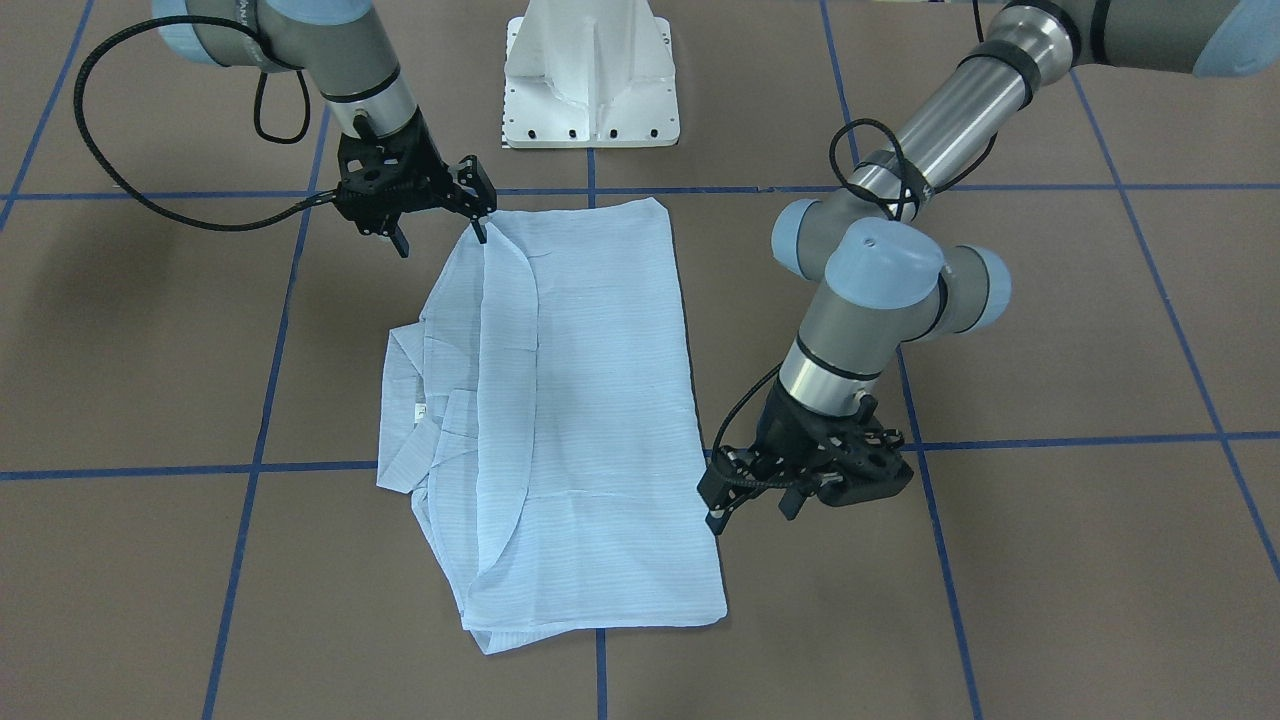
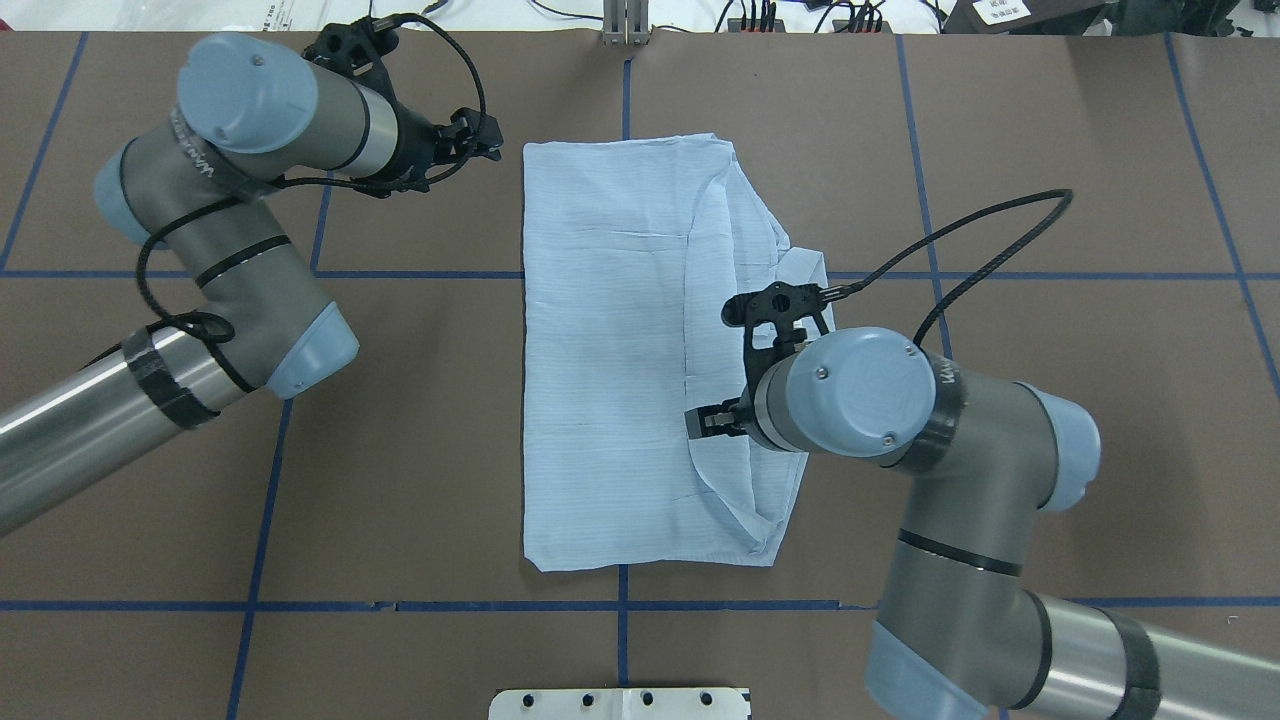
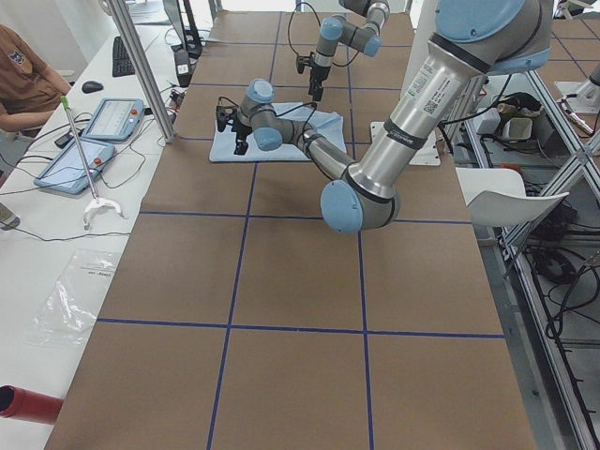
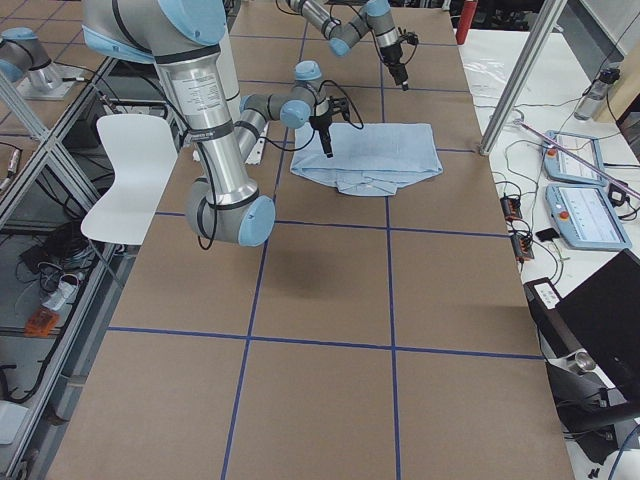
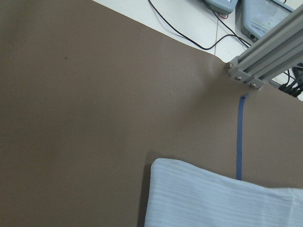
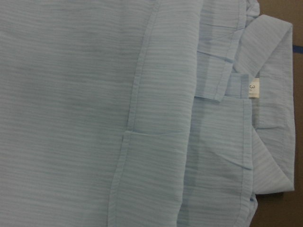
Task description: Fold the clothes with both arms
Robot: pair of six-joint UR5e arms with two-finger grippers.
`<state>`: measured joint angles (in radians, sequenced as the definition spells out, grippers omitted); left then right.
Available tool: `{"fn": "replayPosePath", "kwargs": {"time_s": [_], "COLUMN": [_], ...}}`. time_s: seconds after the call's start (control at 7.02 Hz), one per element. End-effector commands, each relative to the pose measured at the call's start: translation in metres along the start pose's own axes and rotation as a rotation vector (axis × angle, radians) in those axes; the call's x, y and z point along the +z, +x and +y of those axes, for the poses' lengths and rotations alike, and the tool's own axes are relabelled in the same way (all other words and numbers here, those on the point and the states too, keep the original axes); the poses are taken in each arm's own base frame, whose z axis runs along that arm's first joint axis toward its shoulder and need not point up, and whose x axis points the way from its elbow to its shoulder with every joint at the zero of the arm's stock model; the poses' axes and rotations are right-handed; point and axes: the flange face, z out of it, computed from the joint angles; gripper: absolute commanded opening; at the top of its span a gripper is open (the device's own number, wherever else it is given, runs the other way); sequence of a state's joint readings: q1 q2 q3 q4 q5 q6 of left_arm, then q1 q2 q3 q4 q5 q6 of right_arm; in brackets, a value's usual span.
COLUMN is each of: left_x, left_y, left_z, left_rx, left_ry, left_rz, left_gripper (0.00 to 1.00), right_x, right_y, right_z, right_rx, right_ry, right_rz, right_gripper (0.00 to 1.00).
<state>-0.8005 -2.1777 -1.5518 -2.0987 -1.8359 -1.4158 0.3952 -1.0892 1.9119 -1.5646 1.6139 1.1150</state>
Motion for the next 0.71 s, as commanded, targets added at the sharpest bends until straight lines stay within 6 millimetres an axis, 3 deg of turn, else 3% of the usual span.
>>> {"fn": "replayPosePath", "kwargs": {"time_s": [0.0,0.29,0.57], "left_x": [-0.038,-0.034,-0.034], "left_y": [0.006,0.003,0.003], "left_z": [0.016,0.017,0.016], "left_rx": [0.004,0.002,0.002], "left_ry": [-0.040,-0.046,-0.044], "left_rz": [-0.010,-0.018,-0.014], "left_gripper": [1.00,1.00,1.00], "right_x": [0.031,0.037,0.051], "right_y": [-0.030,-0.042,-0.041], "right_z": [0.018,0.038,0.047], "right_rx": [-0.134,-0.182,-0.221], "right_ry": [0.009,0.001,-0.005], "right_rz": [0.055,0.055,0.083], "right_gripper": [1.00,1.00,1.00]}}
